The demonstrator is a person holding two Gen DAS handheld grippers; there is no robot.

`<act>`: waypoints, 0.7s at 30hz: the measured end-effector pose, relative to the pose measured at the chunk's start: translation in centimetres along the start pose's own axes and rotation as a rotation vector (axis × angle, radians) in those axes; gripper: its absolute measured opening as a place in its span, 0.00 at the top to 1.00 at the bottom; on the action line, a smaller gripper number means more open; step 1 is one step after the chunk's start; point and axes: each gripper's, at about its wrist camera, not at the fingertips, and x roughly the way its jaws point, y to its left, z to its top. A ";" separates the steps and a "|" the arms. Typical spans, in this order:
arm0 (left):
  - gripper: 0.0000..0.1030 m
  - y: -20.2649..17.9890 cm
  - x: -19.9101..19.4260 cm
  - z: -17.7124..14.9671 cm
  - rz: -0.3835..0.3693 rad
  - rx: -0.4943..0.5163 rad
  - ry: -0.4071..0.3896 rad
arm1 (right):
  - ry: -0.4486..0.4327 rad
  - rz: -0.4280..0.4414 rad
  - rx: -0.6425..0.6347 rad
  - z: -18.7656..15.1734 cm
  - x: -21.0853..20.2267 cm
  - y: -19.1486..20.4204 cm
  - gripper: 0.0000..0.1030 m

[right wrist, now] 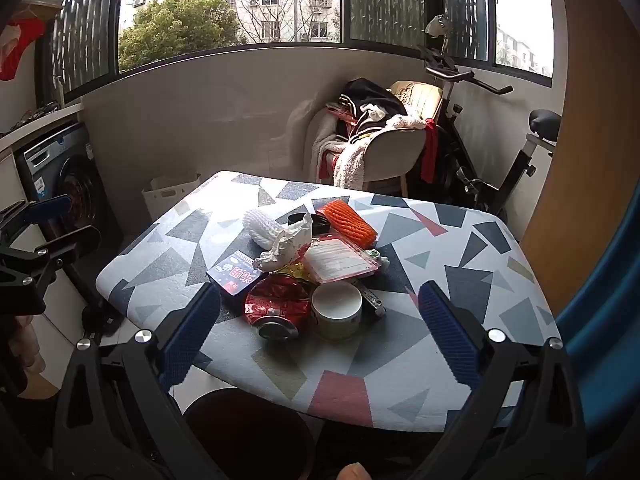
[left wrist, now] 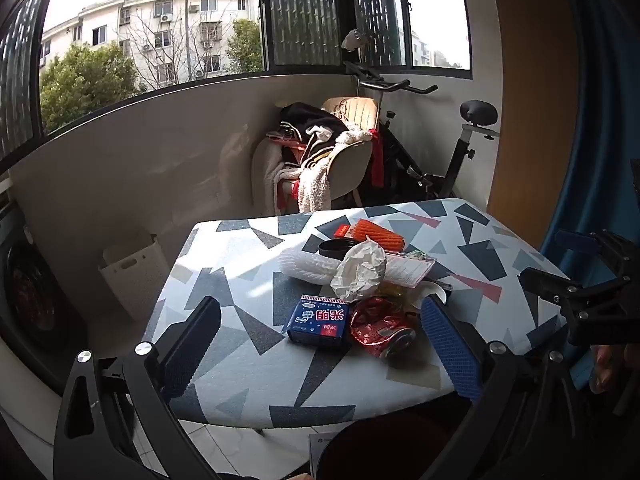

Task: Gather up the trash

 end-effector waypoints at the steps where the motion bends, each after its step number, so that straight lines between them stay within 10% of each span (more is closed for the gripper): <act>1: 0.05 0.0 0.0 0.0 0.001 0.000 -0.001 | 0.000 -0.001 0.000 0.0 0.0 0.0 0.05; 21: 0.05 0.0 0.0 0.0 -0.004 -0.004 -0.002 | 0.004 -0.003 -0.003 -0.1 0.0 0.1 0.05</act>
